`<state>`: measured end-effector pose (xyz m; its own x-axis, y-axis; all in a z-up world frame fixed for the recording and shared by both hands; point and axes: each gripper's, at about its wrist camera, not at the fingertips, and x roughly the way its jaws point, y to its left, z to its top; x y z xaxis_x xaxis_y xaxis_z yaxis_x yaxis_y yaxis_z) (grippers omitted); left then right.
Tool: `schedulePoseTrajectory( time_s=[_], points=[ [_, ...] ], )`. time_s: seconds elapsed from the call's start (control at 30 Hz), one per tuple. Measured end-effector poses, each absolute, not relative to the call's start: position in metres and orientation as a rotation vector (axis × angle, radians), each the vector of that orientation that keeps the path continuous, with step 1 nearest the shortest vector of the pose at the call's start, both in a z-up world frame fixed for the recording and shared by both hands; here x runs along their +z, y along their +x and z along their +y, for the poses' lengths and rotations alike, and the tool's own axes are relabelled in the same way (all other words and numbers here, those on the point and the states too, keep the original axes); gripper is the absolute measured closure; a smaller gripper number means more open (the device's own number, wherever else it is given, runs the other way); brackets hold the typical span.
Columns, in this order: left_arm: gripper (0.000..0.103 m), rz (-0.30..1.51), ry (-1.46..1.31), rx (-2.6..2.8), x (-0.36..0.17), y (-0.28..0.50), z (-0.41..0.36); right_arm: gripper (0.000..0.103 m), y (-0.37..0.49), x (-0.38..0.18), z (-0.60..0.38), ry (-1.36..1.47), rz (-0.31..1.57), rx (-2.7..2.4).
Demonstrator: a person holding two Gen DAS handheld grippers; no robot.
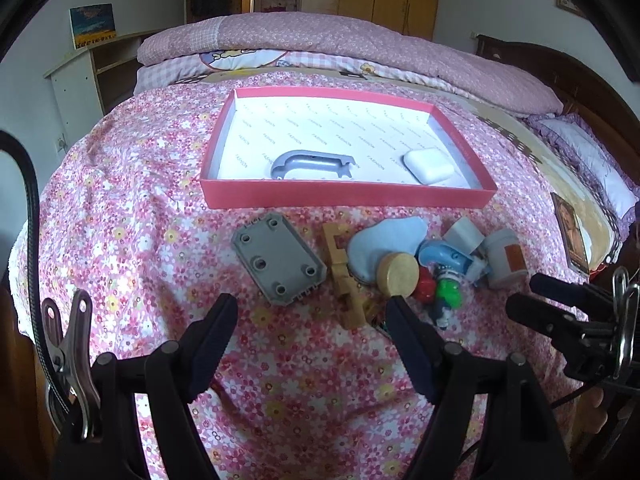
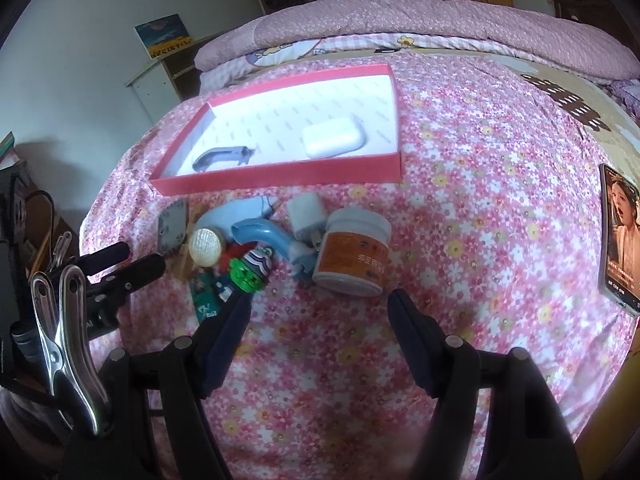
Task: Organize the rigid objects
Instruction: 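Withdraw both grippers from the tray back toward the remaining objects, then grasp the grey studded plate with the left gripper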
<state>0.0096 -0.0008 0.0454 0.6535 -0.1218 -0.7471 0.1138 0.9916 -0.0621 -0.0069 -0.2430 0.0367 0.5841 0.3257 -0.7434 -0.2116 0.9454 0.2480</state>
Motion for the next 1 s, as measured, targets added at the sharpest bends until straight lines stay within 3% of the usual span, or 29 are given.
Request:
schedulePoseTrajectory(
  time_s=[1.0],
  points=[
    [0.024, 0.876, -0.074, -0.033, 0.027, 0.061, 0.022, 0.03, 0.001, 0.016, -0.242, 0.116, 0.919, 0.329]
  ],
)
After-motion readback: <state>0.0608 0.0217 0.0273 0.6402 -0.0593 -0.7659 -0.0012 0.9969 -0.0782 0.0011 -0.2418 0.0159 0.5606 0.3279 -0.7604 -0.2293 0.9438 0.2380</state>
